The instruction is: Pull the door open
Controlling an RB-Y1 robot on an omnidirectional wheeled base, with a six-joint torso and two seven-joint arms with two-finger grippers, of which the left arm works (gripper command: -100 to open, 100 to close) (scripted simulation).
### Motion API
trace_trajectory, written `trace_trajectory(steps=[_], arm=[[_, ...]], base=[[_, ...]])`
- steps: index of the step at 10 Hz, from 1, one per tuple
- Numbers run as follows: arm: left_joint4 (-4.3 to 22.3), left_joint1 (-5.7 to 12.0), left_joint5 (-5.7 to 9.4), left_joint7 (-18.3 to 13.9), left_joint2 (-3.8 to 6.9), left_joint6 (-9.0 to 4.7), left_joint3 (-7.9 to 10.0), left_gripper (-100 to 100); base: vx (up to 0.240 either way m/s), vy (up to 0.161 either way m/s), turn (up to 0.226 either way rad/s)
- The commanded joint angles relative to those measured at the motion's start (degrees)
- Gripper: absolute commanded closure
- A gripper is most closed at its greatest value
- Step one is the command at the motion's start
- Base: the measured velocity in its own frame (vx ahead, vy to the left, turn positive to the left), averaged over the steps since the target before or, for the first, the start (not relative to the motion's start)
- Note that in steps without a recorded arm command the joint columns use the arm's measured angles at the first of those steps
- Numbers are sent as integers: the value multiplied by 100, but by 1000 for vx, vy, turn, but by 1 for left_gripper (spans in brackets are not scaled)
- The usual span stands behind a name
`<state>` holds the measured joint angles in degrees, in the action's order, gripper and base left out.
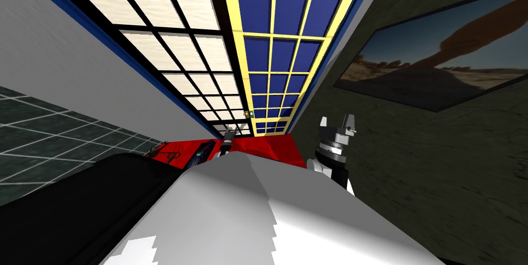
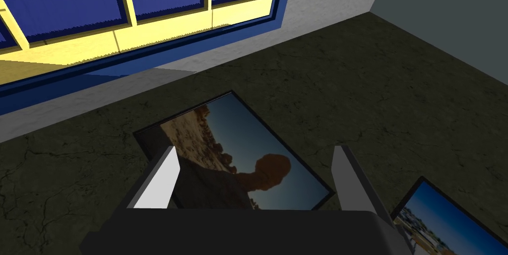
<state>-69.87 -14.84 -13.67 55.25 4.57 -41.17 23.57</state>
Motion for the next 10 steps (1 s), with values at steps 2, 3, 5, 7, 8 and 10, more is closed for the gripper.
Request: trace_trajectory(steps=[2,3,5,7,8,10], arm=[[280,78,-65,253,-34,-105,92,-100],[371,99,-90,341,-48,-138,125,-100],[623,160,-159,583,-90,-231,216,-100],[856,218,-223,809,-136,-317,301,-100],[934,238,-245,884,-152,-345,329,-100],[1126,291,-298,1071,-199,-417,398,-100]], base=[[99,6,-19],[100,-6,-23],[114,6,-23],[153,12,-33],[143,3,-25],[139,7,-26]])
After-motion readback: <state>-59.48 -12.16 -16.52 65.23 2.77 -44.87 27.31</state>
